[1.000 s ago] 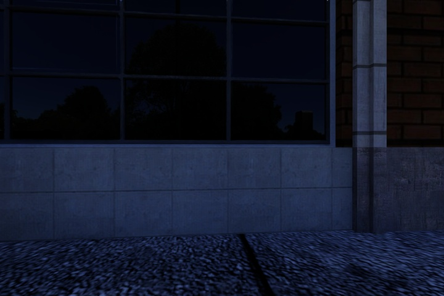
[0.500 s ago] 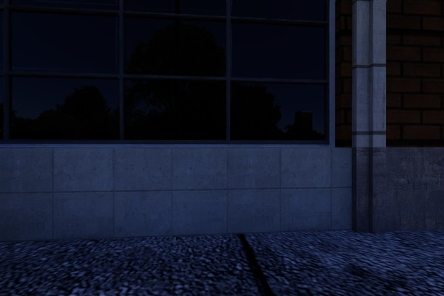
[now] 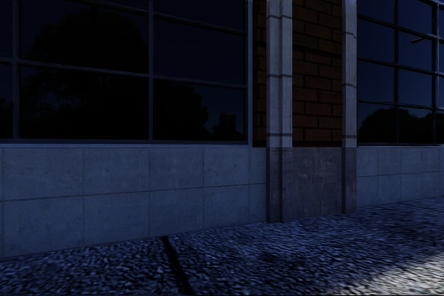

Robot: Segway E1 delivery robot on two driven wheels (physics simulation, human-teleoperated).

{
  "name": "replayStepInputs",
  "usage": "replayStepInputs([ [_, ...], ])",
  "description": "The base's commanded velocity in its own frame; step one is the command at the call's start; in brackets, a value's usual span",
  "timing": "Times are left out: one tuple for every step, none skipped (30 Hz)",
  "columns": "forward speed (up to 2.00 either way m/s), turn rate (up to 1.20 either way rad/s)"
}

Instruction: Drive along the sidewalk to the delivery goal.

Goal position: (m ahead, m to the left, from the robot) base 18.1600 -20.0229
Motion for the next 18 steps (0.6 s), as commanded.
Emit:
replayStepInputs([
  [0.0, -0.88],
  [0.0, -0.88],
  [0.0, -0.88],
  [0.0, -0.88],
  [0.0, -0.88],
  [0.0, -0.88],
  [0.0, -0.88],
  [0.0, -0.88],
  [0.0, -0.88],
  [0.0, -0.88],
  [0.0, -0.88],
  [0.0, -0.88],
  [0.0, -0.88],
  [0.0, -0.88],
  [0.0, -0.88],
  [0.0, -0.88],
  [0.0, -0.88],
  [0.0, -0.88],
])
